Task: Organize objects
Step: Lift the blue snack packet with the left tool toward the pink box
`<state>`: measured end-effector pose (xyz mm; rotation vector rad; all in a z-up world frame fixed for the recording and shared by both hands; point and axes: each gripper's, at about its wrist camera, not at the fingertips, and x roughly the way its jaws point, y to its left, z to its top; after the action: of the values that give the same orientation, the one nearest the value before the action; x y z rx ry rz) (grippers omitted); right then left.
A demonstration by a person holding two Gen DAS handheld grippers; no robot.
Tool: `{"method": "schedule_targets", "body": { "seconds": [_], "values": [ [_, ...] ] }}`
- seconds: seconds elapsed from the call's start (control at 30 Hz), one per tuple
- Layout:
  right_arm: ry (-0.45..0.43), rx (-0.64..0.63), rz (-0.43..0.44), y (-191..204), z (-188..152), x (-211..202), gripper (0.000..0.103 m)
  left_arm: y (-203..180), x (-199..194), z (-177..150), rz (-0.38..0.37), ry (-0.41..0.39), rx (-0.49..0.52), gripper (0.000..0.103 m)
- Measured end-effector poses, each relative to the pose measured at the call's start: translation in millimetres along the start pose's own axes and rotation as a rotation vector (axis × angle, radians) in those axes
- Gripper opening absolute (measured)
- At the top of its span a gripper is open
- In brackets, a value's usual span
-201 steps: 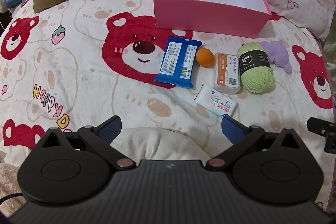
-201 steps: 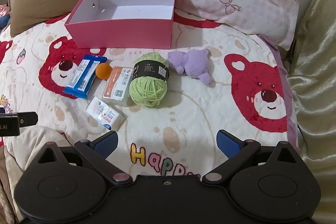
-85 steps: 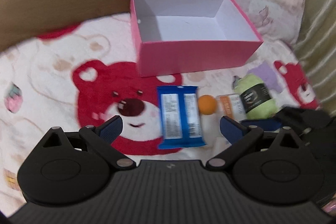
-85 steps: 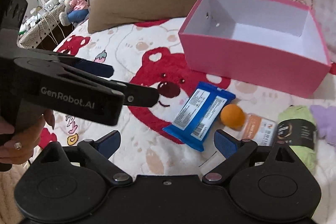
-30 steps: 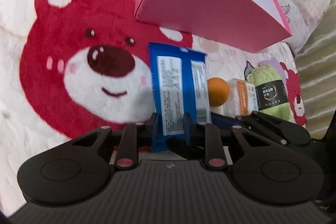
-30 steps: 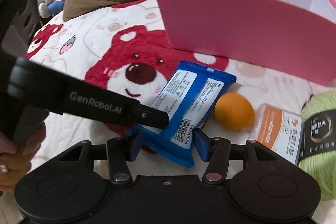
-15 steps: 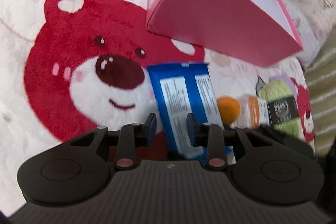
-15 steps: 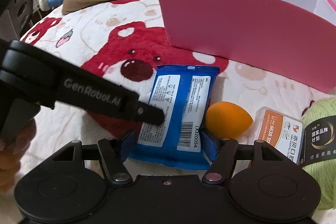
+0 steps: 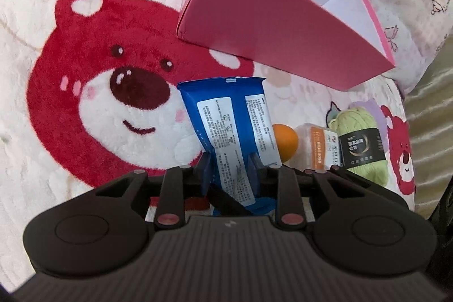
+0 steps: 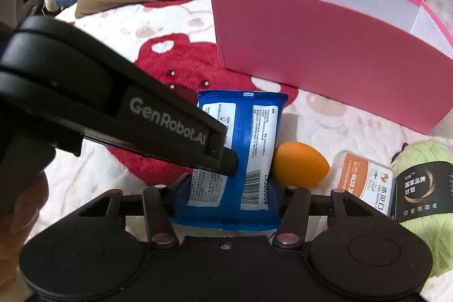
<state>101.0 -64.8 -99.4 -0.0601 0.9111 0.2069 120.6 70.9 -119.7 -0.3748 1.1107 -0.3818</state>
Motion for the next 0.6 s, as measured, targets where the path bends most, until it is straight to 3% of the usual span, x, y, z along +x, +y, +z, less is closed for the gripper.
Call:
{"method": "schedule_targets", "body": {
  "seconds": [0.2, 0.6],
  "values": [
    [-0.025, 0.022, 0.040, -0.6, 3.9, -17.1, 0.058, -0.3, -16.3, 1.6, -0.027, -0.001, -0.025, 0.025],
    [-0.058, 0.053, 0.076, -13.5, 14.9, -51.3, 0.058, -20.4, -41.9, 2.0, -0.061, -0.034, 0.028, 0.025]
  ]
}}
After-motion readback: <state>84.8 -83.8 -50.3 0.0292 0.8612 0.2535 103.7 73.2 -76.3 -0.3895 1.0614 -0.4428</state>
